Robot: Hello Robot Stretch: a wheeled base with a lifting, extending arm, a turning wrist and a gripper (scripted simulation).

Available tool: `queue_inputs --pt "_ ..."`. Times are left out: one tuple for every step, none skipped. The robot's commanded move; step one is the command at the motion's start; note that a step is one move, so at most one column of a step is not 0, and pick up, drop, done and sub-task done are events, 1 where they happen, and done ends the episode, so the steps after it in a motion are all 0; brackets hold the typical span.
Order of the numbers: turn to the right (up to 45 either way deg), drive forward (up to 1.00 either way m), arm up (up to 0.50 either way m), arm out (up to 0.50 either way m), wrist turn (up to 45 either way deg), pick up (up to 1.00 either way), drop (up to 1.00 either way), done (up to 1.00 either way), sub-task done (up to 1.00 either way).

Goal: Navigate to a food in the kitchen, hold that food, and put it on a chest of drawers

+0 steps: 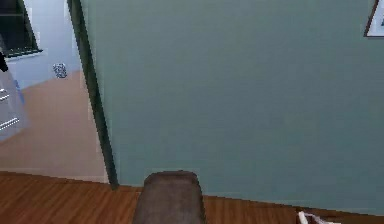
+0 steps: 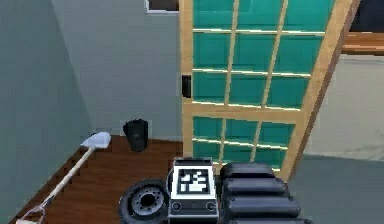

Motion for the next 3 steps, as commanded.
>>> queue_inputs --pt "0.0 0.4 0.0 0.0 0.0 0.0 0.0 0.0 0.0" --pt "-12.0 0.0 0.0 0.0 0.0 0.0 0.0 0.0 0.0" --pt "0.0 0.35 0.0 0.0 0.0 0.0 0.0 0.0 0.0"
